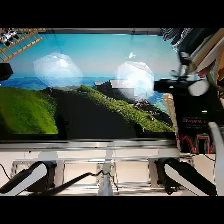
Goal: Fold the clothes and pants, and hang the long-sleeved shirts on hangers.
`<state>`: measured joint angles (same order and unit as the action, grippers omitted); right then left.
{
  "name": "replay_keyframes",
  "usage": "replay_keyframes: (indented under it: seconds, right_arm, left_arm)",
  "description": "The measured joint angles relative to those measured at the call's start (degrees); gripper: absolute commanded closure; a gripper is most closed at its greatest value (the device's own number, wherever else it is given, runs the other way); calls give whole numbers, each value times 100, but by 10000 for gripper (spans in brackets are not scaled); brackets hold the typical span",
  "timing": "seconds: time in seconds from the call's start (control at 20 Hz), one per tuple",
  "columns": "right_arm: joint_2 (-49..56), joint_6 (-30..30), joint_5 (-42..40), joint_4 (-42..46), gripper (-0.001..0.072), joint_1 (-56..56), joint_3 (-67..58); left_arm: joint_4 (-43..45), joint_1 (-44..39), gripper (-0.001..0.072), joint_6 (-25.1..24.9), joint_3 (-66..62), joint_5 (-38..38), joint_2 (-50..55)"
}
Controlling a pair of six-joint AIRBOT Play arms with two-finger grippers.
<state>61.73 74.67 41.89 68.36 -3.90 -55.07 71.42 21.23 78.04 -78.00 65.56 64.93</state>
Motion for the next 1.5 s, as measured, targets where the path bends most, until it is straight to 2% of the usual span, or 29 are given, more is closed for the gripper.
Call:
replay_keyframes:
  seconds: [0.05,0.1,0.15,0.35,0.55,0.8,1.5]
  right_arm:
    - [96,-79,-632,170,433,-275,68]
    - [181,-136,-1233,319,303,-472,120]
    - [245,-162,-1744,413,291,-603,153]
    - [369,-236,-3379,612,291,-868,219]
    - [402,-269,-4232,691,291,-942,232]
    - [409,-278,-4557,717,291,-964,232]
    - [409,-278,-4673,728,291,-964,232]
  left_arm:
    - [0,44,699,35,0,-28,-20]
    - [0,70,699,50,0,-46,-33]
    - [-2,90,699,79,0,-55,-44]
    - [2,131,699,131,0,-92,-61]
    - [4,142,700,151,0,-107,-66]
    - [11,142,699,151,0,-109,-66]
    - [9,142,699,151,0,-111,-66]
